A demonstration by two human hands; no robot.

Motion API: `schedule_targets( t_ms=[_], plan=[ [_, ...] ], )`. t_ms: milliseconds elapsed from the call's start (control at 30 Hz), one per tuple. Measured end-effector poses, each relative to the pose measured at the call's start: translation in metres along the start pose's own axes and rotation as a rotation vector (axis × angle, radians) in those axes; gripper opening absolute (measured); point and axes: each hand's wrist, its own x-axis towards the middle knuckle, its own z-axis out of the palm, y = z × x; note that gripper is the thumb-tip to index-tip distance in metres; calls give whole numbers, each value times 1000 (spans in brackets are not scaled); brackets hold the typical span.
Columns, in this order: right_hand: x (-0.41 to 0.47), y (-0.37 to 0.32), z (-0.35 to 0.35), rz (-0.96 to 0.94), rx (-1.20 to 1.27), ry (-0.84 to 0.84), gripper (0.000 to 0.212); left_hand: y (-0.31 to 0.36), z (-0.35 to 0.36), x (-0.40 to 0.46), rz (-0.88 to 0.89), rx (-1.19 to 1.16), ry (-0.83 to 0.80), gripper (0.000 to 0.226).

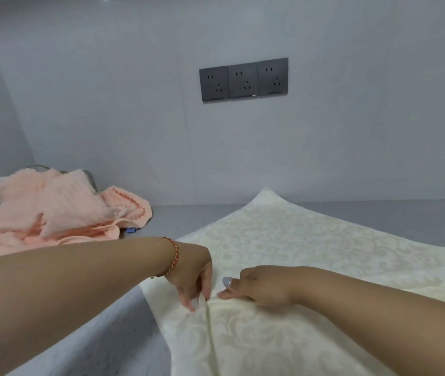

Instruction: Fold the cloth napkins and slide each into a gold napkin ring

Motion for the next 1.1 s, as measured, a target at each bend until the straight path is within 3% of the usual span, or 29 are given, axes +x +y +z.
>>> schedule_targets(
  t_ms=[67, 167, 267, 400, 567, 800, 967, 1100],
  plan=[
    [-1, -4, -4, -6, 51, -52, 58, -7, 2, 4, 8, -24, 28, 15],
    [1, -9, -11, 12, 170, -93, 54, -18, 0, 12, 79, -47, 147, 13],
    [5, -9, -16, 67, 220, -110, 50, -15, 6, 19, 252, -394, 268, 13],
    [4, -5, -22, 85, 87, -54, 42, 0, 18, 31, 442, -854, 298, 14],
    [4, 4, -26, 140, 216, -58, 36, 13, 35, 47, 533, -1082, 265, 9],
    [-3, 23, -35, 250, 500, -97, 27, 29, 35, 52, 412, -928, 278, 19],
    [-17, 37, -38, 381, 2, -62, 29, 46, 26, 56, 280, -560, 222, 6],
    [-22, 38, -32, 320, -205, 9, 37, 50, 28, 57, 267, -423, 242, 19]
  ],
)
